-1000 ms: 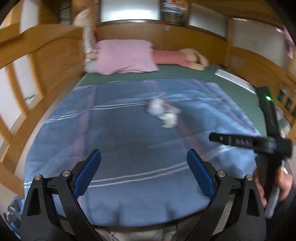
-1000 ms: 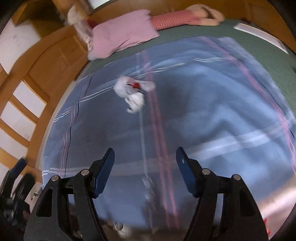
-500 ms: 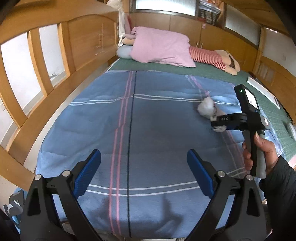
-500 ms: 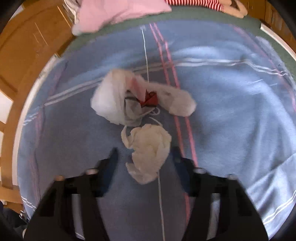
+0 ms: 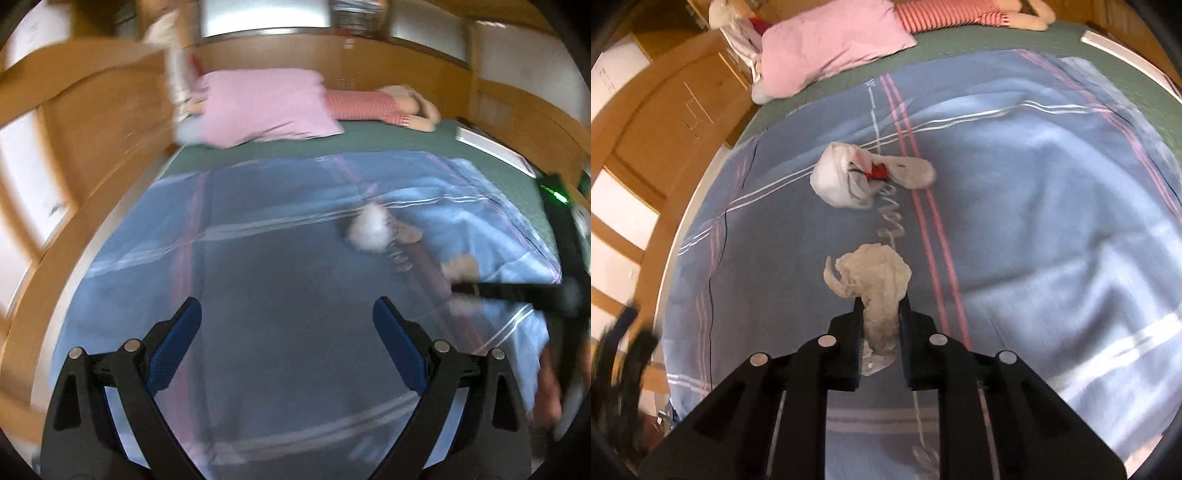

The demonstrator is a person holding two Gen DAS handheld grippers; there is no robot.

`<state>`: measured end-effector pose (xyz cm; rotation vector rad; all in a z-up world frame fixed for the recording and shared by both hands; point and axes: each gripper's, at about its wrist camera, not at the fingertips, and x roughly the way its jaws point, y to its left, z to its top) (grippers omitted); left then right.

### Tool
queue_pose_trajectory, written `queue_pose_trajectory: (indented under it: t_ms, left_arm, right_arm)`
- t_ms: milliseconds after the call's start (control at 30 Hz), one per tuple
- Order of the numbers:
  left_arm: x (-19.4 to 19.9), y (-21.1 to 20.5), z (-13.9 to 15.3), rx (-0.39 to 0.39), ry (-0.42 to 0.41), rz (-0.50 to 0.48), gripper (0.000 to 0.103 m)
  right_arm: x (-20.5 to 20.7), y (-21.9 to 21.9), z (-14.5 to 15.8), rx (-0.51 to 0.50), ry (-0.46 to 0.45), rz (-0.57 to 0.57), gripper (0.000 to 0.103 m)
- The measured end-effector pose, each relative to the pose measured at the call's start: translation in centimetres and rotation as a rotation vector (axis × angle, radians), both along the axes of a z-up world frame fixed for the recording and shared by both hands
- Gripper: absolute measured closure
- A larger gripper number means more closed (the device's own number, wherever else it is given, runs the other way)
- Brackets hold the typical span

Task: Collect trash
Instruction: 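Grasp the white plastic bag with the left tool while the right tool holds the tissue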

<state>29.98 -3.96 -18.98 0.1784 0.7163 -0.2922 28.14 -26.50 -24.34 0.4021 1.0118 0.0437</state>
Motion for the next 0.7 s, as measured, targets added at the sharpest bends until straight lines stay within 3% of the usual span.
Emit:
queue_pose_trajectory:
  t_ms: [200, 500, 533, 567, 600, 700]
  left_arm:
    - [6.9, -9.4, -3.5, 0.073, 0.004, -0.096, 0.008]
    - [14.0, -15.8, -9.2, 0.151, 0.081, -0.075, 0.01]
    - [14.5, -16.0, -9.7, 0.15, 0.096, -0.072, 0.031]
    - [14.8, -16.0, -10.2, 0.15, 0.116, -0.068, 0.068]
    - [15.1, -16.0, -10.5, 0.15, 0.147, -0.061, 0.071]
    - [14.1, -15.2, -9.4, 0.142, 0.124, -0.036, 0.081]
  right_arm:
    - [-4.0, -2.6, 0.6, 0.067, -0.053, -0.066, 0.085]
    - [-6.2, -6.2, 0.9, 0.138, -0.098, -0.128, 0.085]
    - [-6.3, -6.5, 0.9, 0.142, -0.099, -0.13, 0.085]
    - [-6.3, -6.7, 0.9, 0.143, -0.098, -0.133, 0.085]
    - [-6.5, -6.9, 0.8, 0.144, -0.098, -0.137, 0.085]
    - [-7.2, -7.4, 1.1, 0.149, -0.106, -0.146, 0.085]
